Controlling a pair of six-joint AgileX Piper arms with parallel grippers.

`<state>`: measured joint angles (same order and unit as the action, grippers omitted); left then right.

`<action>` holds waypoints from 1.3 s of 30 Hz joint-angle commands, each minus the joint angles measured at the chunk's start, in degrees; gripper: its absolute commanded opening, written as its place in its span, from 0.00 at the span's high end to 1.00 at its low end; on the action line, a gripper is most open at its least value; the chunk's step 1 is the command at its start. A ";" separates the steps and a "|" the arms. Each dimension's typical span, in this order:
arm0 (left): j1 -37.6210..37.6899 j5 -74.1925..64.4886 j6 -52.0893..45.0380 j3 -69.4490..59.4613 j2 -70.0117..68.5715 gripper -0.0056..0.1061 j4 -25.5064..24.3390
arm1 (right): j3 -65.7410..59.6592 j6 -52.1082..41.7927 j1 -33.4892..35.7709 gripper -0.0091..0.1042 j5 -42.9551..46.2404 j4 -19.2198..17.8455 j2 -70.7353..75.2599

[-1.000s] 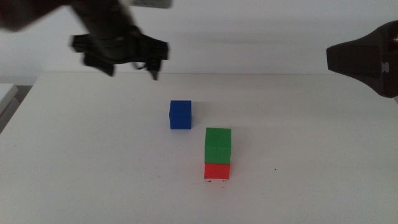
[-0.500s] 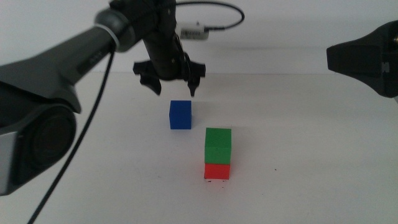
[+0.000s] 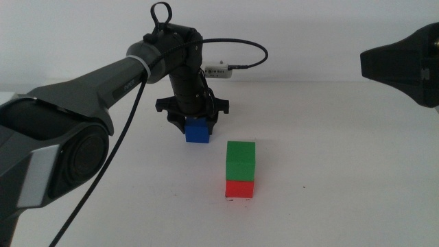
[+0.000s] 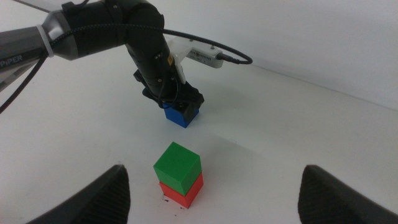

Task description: Stack red cubes first, then green, then blue cubes in a specific spot.

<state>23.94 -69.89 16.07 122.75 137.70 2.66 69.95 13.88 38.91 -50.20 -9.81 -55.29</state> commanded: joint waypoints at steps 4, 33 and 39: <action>-1.31 -0.08 -1.20 0.97 -1.42 0.81 3.00 | -0.24 -0.21 -0.33 0.10 0.56 -0.59 0.14; 18.83 3.61 24.40 -23.71 -29.04 0.97 -5.78 | -0.24 -0.21 -0.33 0.10 0.56 -0.59 0.14; 18.83 4.61 24.29 -23.71 -28.03 0.97 -5.24 | -0.24 -0.21 -0.33 0.10 0.56 -0.59 0.14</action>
<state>42.47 -65.99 39.80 99.29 109.76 -2.98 69.95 13.88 38.91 -50.18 -9.91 -55.29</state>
